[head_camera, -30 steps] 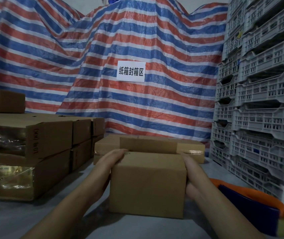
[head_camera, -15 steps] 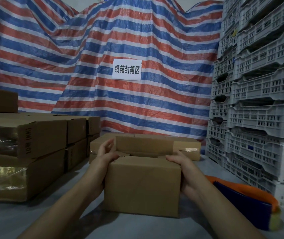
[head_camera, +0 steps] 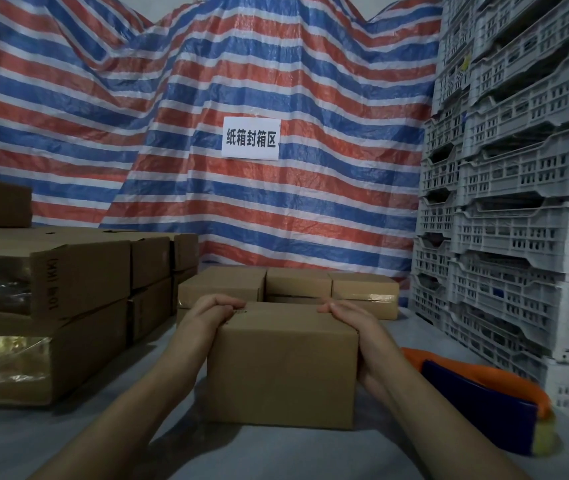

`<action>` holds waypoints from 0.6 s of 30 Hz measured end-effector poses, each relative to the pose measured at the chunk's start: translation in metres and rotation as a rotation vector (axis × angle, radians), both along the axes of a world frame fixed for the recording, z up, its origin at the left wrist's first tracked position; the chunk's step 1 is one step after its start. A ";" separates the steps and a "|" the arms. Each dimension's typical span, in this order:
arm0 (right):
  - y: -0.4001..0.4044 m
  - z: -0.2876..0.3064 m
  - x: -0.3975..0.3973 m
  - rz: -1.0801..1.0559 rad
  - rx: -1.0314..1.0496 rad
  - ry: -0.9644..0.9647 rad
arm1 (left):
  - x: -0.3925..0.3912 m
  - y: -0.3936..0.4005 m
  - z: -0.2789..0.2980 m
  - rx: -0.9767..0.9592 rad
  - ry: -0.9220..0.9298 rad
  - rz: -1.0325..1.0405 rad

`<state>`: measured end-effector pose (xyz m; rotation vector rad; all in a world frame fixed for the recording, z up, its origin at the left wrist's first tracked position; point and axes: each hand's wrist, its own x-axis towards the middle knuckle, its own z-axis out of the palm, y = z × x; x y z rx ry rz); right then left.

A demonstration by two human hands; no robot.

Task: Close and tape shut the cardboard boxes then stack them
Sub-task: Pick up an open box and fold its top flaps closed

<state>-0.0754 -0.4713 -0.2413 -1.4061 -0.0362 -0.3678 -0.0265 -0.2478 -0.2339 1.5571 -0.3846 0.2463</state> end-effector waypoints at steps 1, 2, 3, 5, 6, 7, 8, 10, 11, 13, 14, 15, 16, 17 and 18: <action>0.000 -0.001 0.001 -0.015 -0.015 0.011 | 0.000 0.000 0.000 0.016 -0.005 0.005; 0.000 0.000 0.002 -0.026 -0.022 0.019 | 0.001 0.001 0.001 0.039 -0.014 0.009; -0.001 0.000 0.003 -0.034 -0.025 0.022 | 0.001 0.002 0.004 0.074 -0.024 0.007; -0.001 0.000 0.004 -0.042 -0.030 0.023 | 0.000 0.006 0.013 0.199 -0.027 0.002; -0.001 -0.001 0.004 -0.045 -0.032 0.026 | -0.001 0.008 0.018 0.336 -0.054 0.037; -0.001 -0.001 0.004 -0.047 -0.033 0.031 | -0.001 0.009 0.024 0.542 -0.128 0.112; -0.001 -0.001 0.003 -0.049 -0.034 0.037 | -0.005 0.007 0.029 0.756 -0.225 0.195; -0.001 -0.001 0.002 -0.049 -0.048 0.047 | -0.020 -0.005 0.037 0.995 -0.452 0.266; -0.001 0.000 0.002 -0.050 -0.058 0.054 | -0.028 -0.015 0.037 1.032 -0.524 0.230; -0.001 0.002 0.000 -0.056 -0.072 0.070 | -0.037 -0.034 0.035 1.129 -0.576 0.130; -0.001 0.003 -0.001 -0.060 -0.071 0.076 | -0.039 -0.042 0.032 1.204 -0.586 0.108; 0.000 0.004 -0.003 -0.062 -0.069 0.080 | -0.038 -0.046 0.029 1.270 -0.600 0.111; 0.000 0.005 -0.004 -0.065 -0.069 0.084 | -0.036 -0.048 0.027 1.300 -0.618 0.128; 0.001 0.006 -0.007 -0.066 -0.075 0.092 | -0.034 -0.048 0.024 1.306 -0.635 0.145; 0.002 0.008 -0.009 -0.058 -0.088 0.102 | -0.032 -0.047 0.022 1.303 -0.652 0.157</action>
